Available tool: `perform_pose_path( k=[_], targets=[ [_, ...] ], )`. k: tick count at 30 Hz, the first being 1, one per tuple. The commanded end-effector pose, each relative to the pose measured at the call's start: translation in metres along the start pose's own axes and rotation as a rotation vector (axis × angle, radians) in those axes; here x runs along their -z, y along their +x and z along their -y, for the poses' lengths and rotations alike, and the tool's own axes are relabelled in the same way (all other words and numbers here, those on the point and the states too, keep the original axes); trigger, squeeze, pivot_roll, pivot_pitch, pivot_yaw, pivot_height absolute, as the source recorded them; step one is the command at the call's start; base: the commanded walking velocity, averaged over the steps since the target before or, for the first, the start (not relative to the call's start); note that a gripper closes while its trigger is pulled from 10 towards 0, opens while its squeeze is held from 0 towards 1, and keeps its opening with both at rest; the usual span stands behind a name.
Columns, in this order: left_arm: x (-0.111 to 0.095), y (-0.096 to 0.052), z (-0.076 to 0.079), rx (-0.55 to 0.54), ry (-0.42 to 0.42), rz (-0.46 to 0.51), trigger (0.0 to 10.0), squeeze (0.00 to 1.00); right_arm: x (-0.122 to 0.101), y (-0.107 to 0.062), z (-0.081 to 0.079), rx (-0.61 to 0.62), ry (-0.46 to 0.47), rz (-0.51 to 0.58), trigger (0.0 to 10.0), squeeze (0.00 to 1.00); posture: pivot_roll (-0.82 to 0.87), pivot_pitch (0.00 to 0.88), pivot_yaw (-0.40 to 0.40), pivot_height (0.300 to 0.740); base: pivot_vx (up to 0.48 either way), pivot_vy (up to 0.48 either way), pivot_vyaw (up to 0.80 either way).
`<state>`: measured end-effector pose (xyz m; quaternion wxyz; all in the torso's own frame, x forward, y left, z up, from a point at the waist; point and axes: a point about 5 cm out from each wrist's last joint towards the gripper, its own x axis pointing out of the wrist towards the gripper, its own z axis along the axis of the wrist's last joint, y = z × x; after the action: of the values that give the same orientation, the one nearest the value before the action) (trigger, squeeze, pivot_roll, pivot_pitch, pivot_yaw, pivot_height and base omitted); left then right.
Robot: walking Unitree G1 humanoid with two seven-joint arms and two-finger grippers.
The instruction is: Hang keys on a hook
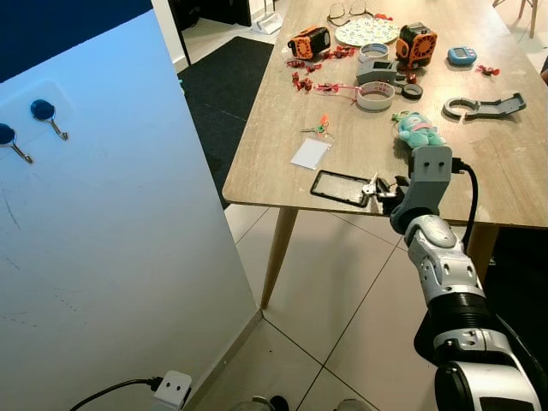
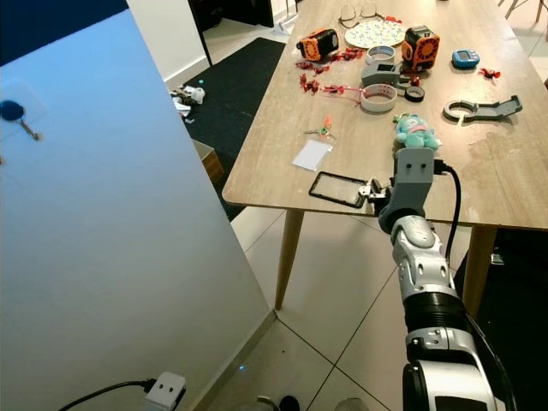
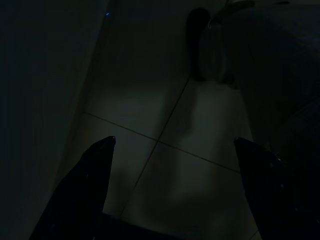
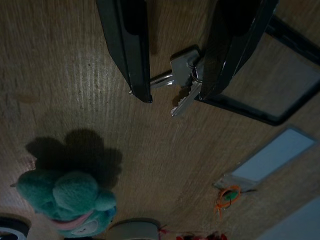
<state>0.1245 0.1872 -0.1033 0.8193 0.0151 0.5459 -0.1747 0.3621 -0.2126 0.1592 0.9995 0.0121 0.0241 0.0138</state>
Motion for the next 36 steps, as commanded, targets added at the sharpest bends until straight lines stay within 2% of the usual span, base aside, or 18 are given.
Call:
perform_pose_path(
  k=[1,7,10,14,15,17,18,19,20,21,23,25,29,31,32,33,34,36],
  targets=[
    [0.011,0.000,0.007,0.043,0.010,-0.033,10.0,0.00,0.000,0.002,-0.016,-0.099,0.026,0.004,10.0,0.00,-0.13,0.157,0.132,0.740,0.000,0.000,0.00],
    [0.012,0.000,0.007,0.042,0.014,-0.038,10.0,0.00,-0.003,0.003,-0.017,-0.117,-0.022,-0.006,10.0,0.00,-0.13,0.163,0.132,0.740,0.000,0.000,0.00],
    [0.014,0.000,0.006,0.041,0.015,-0.042,10.0,0.00,-0.011,0.003,-0.014,-0.136,-0.053,0.014,10.0,0.00,-0.13,0.163,0.132,0.740,0.000,0.000,0.00],
    [0.020,-0.001,0.007,0.043,0.017,-0.053,10.0,0.00,-0.036,-0.001,-0.001,-0.206,-0.238,0.045,10.0,0.00,-0.13,0.163,0.132,0.740,0.000,0.000,0.00],
    [0.020,-0.001,0.007,0.043,0.017,-0.053,10.0,0.00,-0.036,-0.001,-0.001,-0.206,-0.238,0.045,10.0,0.00,-0.13,0.163,0.132,0.740,0.000,0.000,0.00],
    [0.022,-0.002,0.008,0.045,0.019,-0.056,10.0,0.00,-0.045,-0.004,0.010,-0.230,-0.325,0.045,10.0,0.00,-0.13,0.167,0.132,0.740,0.000,0.000,0.00],
    [0.022,-0.002,0.008,0.045,0.019,-0.056,10.0,0.00,-0.045,-0.004,0.010,-0.230,-0.325,0.045,10.0,0.00,-0.13,0.167,0.132,0.740,0.000,0.000,0.00],
    [0.022,-0.002,0.008,0.045,0.019,-0.057,10.0,0.00,-0.047,-0.006,0.018,-0.253,-0.393,0.032,10.0,0.42,-0.13,0.167,0.132,0.740,0.000,0.000,0.00],
    [0.022,-0.002,0.008,0.046,0.020,-0.057,10.0,0.00,-0.049,-0.009,0.032,-0.267,-0.472,0.000,10.0,1.00,-0.14,0.166,0.131,0.740,0.000,0.000,0.00],
    [0.022,-0.002,0.008,0.046,0.020,-0.057,10.0,0.00,-0.049,-0.009,0.032,-0.267,-0.472,0.000,10.0,1.00,-0.14,0.166,0.131,0.740,0.000,0.000,0.00],
    [0.019,-0.001,0.009,0.045,0.023,-0.056,10.0,0.00,-0.048,-0.011,0.044,-0.267,-0.514,-0.036,10.0,1.00,-0.14,0.166,0.131,0.740,0.000,0.000,0.00],
    [0.018,0.000,0.009,0.045,0.023,-0.055,10.0,0.00,-0.047,-0.011,0.045,-0.263,-0.516,-0.041,10.0,1.00,-0.14,0.166,0.131,0.740,0.000,0.000,0.00],
    [0.016,0.001,0.010,0.048,0.024,-0.052,10.0,0.00,-0.039,-0.012,0.049,-0.302,-0.599,-0.107,10.0,1.00,-0.13,0.169,0.129,0.740,0.000,0.000,0.00],
    [0.016,0.001,0.010,0.048,0.024,-0.052,10.0,0.00,-0.038,-0.012,0.049,-0.310,-0.605,-0.112,10.0,1.00,-0.13,0.169,0.129,0.740,0.000,0.000,0.00],
    [0.016,0.001,0.010,0.049,0.026,-0.054,10.0,0.00,-0.039,-0.012,0.044,-0.344,-0.597,-0.098,10.0,0.67,-0.13,0.169,0.129,0.740,0.000,0.000,0.00],
    [0.016,0.001,0.010,0.049,0.026,-0.054,10.0,0.00,-0.039,-0.012,0.044,-0.344,-0.597,-0.098,10.0,0.67,-0.13,0.169,0.129,0.740,0.000,0.000,0.00],
    [0.018,0.000,0.011,0.052,0.024,-0.055,10.0,0.00,-0.041,-0.012,0.039,-0.370,-0.604,-0.082,10.0,0.00,-0.13,0.169,0.129,0.740,0.000,0.000,0.00],
    [0.020,0.000,0.011,0.053,0.023,-0.058,10.0,0.00,-0.041,-0.011,0.037,-0.374,-0.604,-0.079,10.0,0.00,-0.13,0.169,0.129,0.740,0.000,0.000,0.00]
  ],
)
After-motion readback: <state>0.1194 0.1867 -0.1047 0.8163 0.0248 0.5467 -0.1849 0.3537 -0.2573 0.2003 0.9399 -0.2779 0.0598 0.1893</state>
